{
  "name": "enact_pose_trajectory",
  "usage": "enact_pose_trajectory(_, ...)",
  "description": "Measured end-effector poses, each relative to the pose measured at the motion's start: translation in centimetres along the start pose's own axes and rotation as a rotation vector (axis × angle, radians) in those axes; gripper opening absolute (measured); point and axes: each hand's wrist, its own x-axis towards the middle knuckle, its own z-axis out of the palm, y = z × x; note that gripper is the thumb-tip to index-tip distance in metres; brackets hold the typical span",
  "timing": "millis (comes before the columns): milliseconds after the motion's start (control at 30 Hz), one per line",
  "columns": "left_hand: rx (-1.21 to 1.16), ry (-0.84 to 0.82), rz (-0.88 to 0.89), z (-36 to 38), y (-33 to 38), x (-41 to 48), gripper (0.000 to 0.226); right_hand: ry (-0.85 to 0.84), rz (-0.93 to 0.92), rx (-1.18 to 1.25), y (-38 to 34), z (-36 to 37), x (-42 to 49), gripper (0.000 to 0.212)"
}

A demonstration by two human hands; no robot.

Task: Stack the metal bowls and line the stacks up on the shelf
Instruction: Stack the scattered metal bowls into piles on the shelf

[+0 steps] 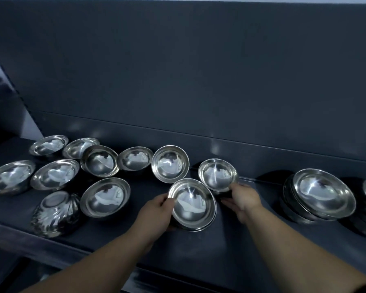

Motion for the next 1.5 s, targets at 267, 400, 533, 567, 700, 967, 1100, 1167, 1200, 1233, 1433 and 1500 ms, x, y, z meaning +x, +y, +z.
enact_pose_trajectory(267,-0.042,-0.111,-0.018,1.7,-0.2,0.0,0.011,0.043,-0.214,0.057,-2.5,-4.1,-3.8,0.013)
enact_pose_trajectory(400,-0.053,-0.145,-0.035,3.0,-0.4,0.0,0.017,-0.070,-0.252,-0.045,-2.8,-6.0,-6.5,0.019)
enact_pose_trajectory(533,-0.082,-0.158,-0.039,4.2,-0.2,-0.2,0.018,-0.128,-0.277,-0.247,-1.9,-7.3,-7.6,0.017)
enact_pose_trajectory(567,-0.086,-0.165,-0.037,4.5,-0.1,-0.2,0.018,-0.137,-0.290,-0.277,-1.7,-7.5,-7.8,0.016)
enact_pose_trajectory(700,-0.144,-0.229,-0.043,5.2,0.3,-0.9,0.021,-0.131,-0.325,-0.391,-1.0,-7.7,-7.9,0.014)
enact_pose_trajectory(967,-0.093,-0.202,0.039,5.7,-0.2,-0.7,0.038,-0.077,-0.413,-0.617,-0.4,-7.6,-6.7,0.028)
enact_pose_trajectory(1100,-0.135,-0.230,0.026,5.9,0.2,0.5,0.041,-0.106,-0.454,-0.654,-0.5,-6.8,-6.7,0.049)
enact_pose_trajectory(1167,-0.176,-0.274,0.000,6.0,0.6,1.0,0.038,-0.102,-0.462,-0.682,-0.5,-6.4,-6.8,0.059)
enact_pose_trajectory(1200,-0.203,-0.291,-0.012,6.0,0.7,1.2,0.035,-0.099,-0.466,-0.692,-0.5,-6.3,-6.9,0.063)
enact_pose_trajectory(1233,-0.235,-0.299,-0.025,6.0,0.8,1.4,0.033,-0.096,-0.470,-0.698,-0.5,-6.1,-6.9,0.066)
enact_pose_trajectory(1433,-0.314,0.004,-0.112,3.7,0.0,4.7,0.013,-0.066,-0.445,-0.667,-0.3,-5.7,-6.4,0.062)
enact_pose_trajectory(1500,-0.336,0.089,-0.133,2.8,-0.1,6.0,0.015,-0.050,-0.445,-0.662,-0.2,-5.7,-6.2,0.060)
